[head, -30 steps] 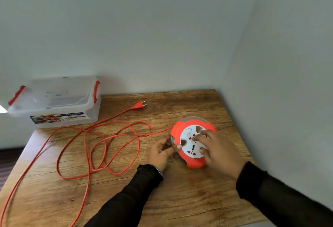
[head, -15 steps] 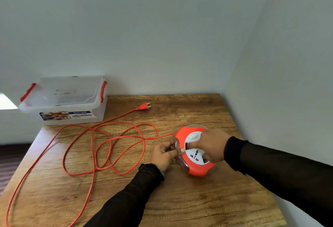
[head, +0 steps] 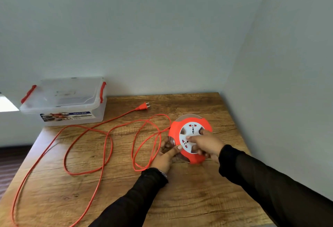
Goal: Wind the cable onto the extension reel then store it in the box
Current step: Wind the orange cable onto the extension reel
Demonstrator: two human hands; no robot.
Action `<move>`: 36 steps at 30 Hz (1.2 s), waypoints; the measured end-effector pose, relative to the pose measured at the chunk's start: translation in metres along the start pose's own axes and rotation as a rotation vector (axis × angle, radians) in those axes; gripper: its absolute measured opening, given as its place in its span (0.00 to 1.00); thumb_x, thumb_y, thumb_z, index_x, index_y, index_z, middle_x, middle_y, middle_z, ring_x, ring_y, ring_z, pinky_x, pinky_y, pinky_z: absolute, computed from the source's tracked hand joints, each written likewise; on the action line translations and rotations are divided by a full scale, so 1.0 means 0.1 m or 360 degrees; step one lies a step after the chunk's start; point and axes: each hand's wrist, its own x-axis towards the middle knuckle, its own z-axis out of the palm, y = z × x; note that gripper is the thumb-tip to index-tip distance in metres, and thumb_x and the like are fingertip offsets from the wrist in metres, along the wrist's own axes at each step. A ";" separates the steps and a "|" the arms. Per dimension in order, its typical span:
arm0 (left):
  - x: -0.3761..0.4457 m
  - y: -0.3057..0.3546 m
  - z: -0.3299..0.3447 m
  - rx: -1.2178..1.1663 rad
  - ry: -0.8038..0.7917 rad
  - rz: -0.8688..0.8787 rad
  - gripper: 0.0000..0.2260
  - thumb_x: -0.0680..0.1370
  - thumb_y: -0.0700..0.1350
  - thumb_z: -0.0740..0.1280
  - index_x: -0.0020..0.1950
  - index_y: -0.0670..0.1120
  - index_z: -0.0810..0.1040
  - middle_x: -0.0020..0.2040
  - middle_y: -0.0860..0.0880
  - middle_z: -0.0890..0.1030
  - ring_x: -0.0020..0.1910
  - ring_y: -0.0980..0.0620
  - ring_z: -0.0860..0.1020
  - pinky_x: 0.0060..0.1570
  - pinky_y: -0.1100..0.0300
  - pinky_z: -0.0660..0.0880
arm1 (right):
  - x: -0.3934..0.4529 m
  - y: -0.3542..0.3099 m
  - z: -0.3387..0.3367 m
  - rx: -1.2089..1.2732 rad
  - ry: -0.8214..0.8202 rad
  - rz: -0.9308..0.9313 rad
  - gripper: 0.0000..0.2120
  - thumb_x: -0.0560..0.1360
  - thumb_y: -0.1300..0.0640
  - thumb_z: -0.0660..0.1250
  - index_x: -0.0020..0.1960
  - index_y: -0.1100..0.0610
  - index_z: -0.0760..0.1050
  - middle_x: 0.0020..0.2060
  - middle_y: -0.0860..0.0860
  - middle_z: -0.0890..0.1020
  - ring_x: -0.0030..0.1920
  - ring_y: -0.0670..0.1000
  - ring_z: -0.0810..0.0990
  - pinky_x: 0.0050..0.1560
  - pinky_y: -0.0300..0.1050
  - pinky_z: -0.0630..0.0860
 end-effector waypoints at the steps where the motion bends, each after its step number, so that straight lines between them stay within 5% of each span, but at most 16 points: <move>1: 0.00 0.00 0.00 0.0000 -0.0022 0.0012 0.14 0.72 0.29 0.68 0.51 0.45 0.76 0.35 0.55 0.84 0.38 0.56 0.84 0.32 0.59 0.80 | 0.00 0.01 0.01 0.0103 -0.0021 0.0061 0.23 0.74 0.52 0.68 0.65 0.59 0.67 0.39 0.54 0.81 0.23 0.45 0.72 0.22 0.36 0.62; 5: -0.06 0.01 0.04 0.0124 -0.0015 -0.0053 0.13 0.72 0.31 0.69 0.50 0.48 0.77 0.37 0.54 0.84 0.36 0.57 0.84 0.32 0.60 0.80 | 0.04 0.05 0.00 0.0021 0.0020 0.0077 0.15 0.72 0.50 0.71 0.53 0.58 0.74 0.33 0.55 0.82 0.20 0.46 0.71 0.21 0.35 0.63; 8: -0.16 0.10 0.05 0.0653 -0.0107 -0.0298 0.14 0.73 0.34 0.70 0.56 0.45 0.74 0.45 0.49 0.78 0.35 0.54 0.80 0.34 0.61 0.78 | 0.11 0.07 -0.13 -0.0133 0.0060 0.0082 0.15 0.69 0.50 0.72 0.48 0.60 0.78 0.30 0.58 0.83 0.24 0.50 0.74 0.28 0.41 0.68; 12: -0.36 0.58 -0.09 0.1394 -0.0828 -0.0855 0.03 0.75 0.37 0.69 0.47 0.43 0.76 0.37 0.47 0.79 0.30 0.56 0.79 0.31 0.63 0.78 | 0.21 0.10 -0.36 -0.0419 0.0097 0.0140 0.14 0.68 0.50 0.72 0.43 0.61 0.78 0.24 0.56 0.81 0.21 0.50 0.73 0.25 0.39 0.68; 14: -0.41 0.90 -0.13 0.1549 -0.1026 -0.0833 0.04 0.75 0.38 0.69 0.41 0.45 0.78 0.32 0.50 0.80 0.27 0.57 0.79 0.27 0.65 0.77 | 0.24 0.10 -0.42 -0.0477 0.0115 0.0179 0.13 0.68 0.50 0.73 0.43 0.59 0.77 0.22 0.53 0.81 0.18 0.47 0.73 0.21 0.34 0.65; 17: -0.36 1.18 -0.08 0.1746 -0.0596 -0.0230 0.06 0.72 0.44 0.73 0.38 0.45 0.78 0.28 0.52 0.79 0.22 0.58 0.74 0.22 0.67 0.70 | 0.27 0.07 -0.44 -0.0564 0.0136 0.0208 0.13 0.69 0.49 0.73 0.42 0.57 0.74 0.20 0.50 0.80 0.17 0.44 0.74 0.17 0.30 0.62; 19: -0.27 1.17 -0.05 0.2067 -0.0132 0.0099 0.12 0.69 0.50 0.75 0.43 0.46 0.78 0.35 0.52 0.79 0.30 0.56 0.75 0.30 0.63 0.71 | 0.26 0.03 -0.42 -0.0643 0.0147 0.0204 0.14 0.69 0.47 0.72 0.43 0.57 0.75 0.21 0.50 0.80 0.19 0.44 0.76 0.20 0.32 0.64; 22: -0.19 0.89 -0.08 0.2646 -0.0092 0.0050 0.22 0.69 0.55 0.73 0.58 0.48 0.75 0.51 0.51 0.80 0.49 0.51 0.78 0.44 0.62 0.71 | 0.25 0.01 -0.41 -0.0696 0.0155 0.0180 0.17 0.69 0.47 0.72 0.49 0.59 0.76 0.23 0.50 0.81 0.19 0.43 0.76 0.17 0.30 0.63; 27: -0.18 0.78 -0.20 0.2261 -0.0235 0.0156 0.04 0.75 0.43 0.67 0.42 0.46 0.80 0.38 0.47 0.81 0.37 0.51 0.80 0.38 0.60 0.77 | 0.24 0.01 -0.41 -0.0832 0.0170 0.0129 0.16 0.71 0.44 0.70 0.46 0.57 0.78 0.21 0.48 0.80 0.28 0.45 0.79 0.27 0.38 0.67; 32: -0.17 1.38 -0.46 0.1726 0.0543 0.0822 0.07 0.75 0.43 0.70 0.36 0.45 0.78 0.30 0.48 0.75 0.26 0.54 0.72 0.30 0.59 0.70 | 0.25 0.02 -0.41 -0.0894 0.0135 0.0113 0.17 0.71 0.42 0.69 0.43 0.57 0.77 0.23 0.49 0.81 0.29 0.46 0.79 0.29 0.39 0.68; 36: -0.19 1.67 -0.48 0.0881 0.0738 0.0801 0.08 0.77 0.40 0.67 0.38 0.43 0.74 0.26 0.48 0.69 0.16 0.55 0.70 0.20 0.65 0.71 | 0.19 -0.17 -0.38 -0.1183 0.0186 0.0041 0.17 0.71 0.44 0.70 0.46 0.58 0.76 0.29 0.49 0.80 0.32 0.47 0.79 0.29 0.38 0.68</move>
